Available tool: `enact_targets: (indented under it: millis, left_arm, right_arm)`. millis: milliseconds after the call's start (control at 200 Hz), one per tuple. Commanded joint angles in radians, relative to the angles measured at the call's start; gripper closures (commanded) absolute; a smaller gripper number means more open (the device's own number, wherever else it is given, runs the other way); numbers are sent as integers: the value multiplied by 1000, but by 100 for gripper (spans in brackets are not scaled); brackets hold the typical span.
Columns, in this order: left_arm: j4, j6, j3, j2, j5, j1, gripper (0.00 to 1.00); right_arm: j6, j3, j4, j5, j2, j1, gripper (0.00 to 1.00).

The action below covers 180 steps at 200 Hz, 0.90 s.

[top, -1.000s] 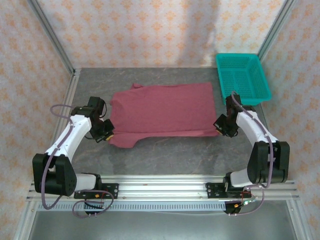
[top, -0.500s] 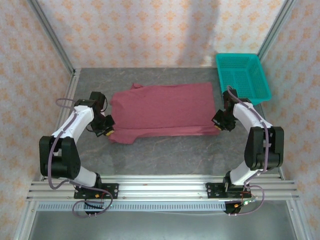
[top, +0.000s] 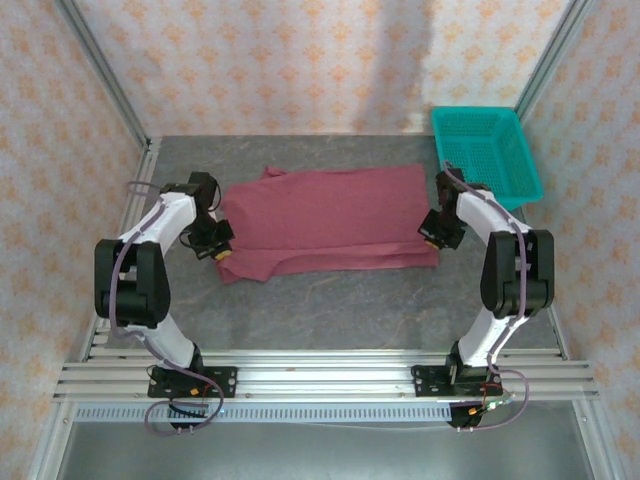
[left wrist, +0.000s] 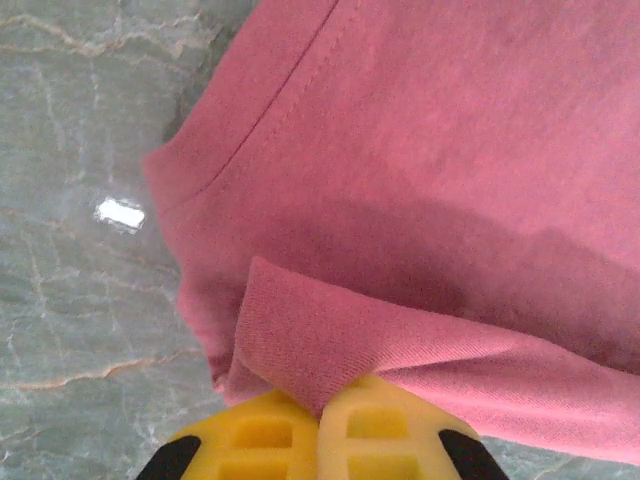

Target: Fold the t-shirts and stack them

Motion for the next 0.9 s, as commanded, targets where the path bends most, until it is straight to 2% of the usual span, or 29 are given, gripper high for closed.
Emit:
enact_targets:
  millis: [0, 295, 355, 440, 505, 525, 585, 666, 741, 771, 896]
  left_arm:
    - [4, 41, 60, 53, -42, 16, 100]
    - [-43, 101, 279, 255, -17, 15, 100]
    - [-64, 117, 332, 302, -14, 15, 100]
    - [-95, 140, 415, 367, -1, 15, 100]
    - [-95, 154, 468, 395, 28, 11, 100]
    - [-90, 155, 481, 398, 32, 9, 94]
    - [-88, 147, 521, 397, 31, 10, 68]
    - [-72, 116, 553, 355, 29, 10, 45]
    - [-34, 66, 528, 273, 3, 20, 34]
    - [-20, 45, 509, 237, -8, 25, 25]
    - [-10, -6, 387, 86, -13, 36, 20]
  right_arm:
    - [-12, 49, -5, 83, 44, 2, 100]
    - [-9, 153, -2, 123, 148, 7, 99]
    - [-8, 173, 0, 124, 166, 9, 97]
    - [-3, 205, -3, 117, 192, 9, 84]
    - [-1, 223, 1, 119, 195, 10, 59]
    - [1, 229, 1, 118, 190, 10, 55]
    - [2, 241, 0, 114, 166, 14, 43]
    - [-8, 243, 1, 107, 106, 24, 31]
    - [-29, 241, -18, 88, 34, 37, 25]
    - [-38, 233, -23, 74, 9, 42, 24]
    - [-48, 163, -16, -23, -114, 68, 21]
